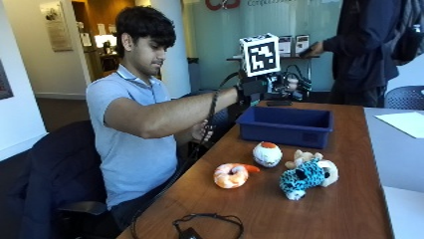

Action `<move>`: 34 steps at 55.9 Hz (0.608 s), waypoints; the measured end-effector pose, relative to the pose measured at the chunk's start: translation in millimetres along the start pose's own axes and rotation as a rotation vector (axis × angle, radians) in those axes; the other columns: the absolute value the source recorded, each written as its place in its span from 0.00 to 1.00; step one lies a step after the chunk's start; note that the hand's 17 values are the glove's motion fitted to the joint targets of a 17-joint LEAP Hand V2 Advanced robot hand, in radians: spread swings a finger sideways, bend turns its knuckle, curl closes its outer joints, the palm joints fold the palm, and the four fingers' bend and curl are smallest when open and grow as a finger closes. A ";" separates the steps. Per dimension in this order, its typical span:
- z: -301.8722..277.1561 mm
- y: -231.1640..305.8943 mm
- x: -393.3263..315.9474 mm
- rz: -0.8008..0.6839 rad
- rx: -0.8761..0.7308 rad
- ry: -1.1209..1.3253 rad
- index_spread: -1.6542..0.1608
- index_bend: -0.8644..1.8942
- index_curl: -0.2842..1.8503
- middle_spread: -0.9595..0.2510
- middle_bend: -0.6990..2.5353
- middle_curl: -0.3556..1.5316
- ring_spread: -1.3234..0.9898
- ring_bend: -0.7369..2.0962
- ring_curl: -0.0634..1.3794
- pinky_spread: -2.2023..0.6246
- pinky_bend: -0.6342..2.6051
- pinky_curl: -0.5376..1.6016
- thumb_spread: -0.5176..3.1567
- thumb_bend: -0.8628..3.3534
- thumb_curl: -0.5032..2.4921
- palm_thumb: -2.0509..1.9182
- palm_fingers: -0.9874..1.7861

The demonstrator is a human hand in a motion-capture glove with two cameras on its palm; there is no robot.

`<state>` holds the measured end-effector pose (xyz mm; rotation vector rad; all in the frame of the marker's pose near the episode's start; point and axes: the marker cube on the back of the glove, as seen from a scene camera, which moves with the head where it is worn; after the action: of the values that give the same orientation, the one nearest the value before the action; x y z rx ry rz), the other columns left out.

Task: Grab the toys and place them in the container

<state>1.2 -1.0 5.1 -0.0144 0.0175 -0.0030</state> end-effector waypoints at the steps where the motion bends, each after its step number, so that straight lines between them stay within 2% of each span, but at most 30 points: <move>1: 1.6 -0.5 0.2 0.001 -0.005 0.001 0.84 0.40 0.15 0.78 0.25 0.19 0.57 0.31 0.04 0.79 0.35 0.30 0.27 0.22 0.17 0.53 0.41; 7: 28.7 -8.1 4.8 0.046 -0.081 0.025 0.79 0.42 0.19 0.77 0.26 0.21 0.56 0.32 0.06 0.79 0.39 0.34 0.39 0.22 0.18 0.53 0.39; 14: 59.9 -12.4 12.5 0.075 -0.155 0.009 0.76 0.41 0.21 0.77 0.26 0.23 0.56 0.33 0.08 0.80 0.42 0.36 0.47 0.22 0.20 0.53 0.35; 34: 131.1 -16.6 41.4 0.167 -0.244 -0.036 0.74 0.37 0.24 0.78 0.26 0.26 0.56 0.33 0.12 0.80 0.46 0.39 0.55 0.23 0.23 0.54 0.31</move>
<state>44.9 -15.9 135.7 -0.2571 -0.0170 0.1668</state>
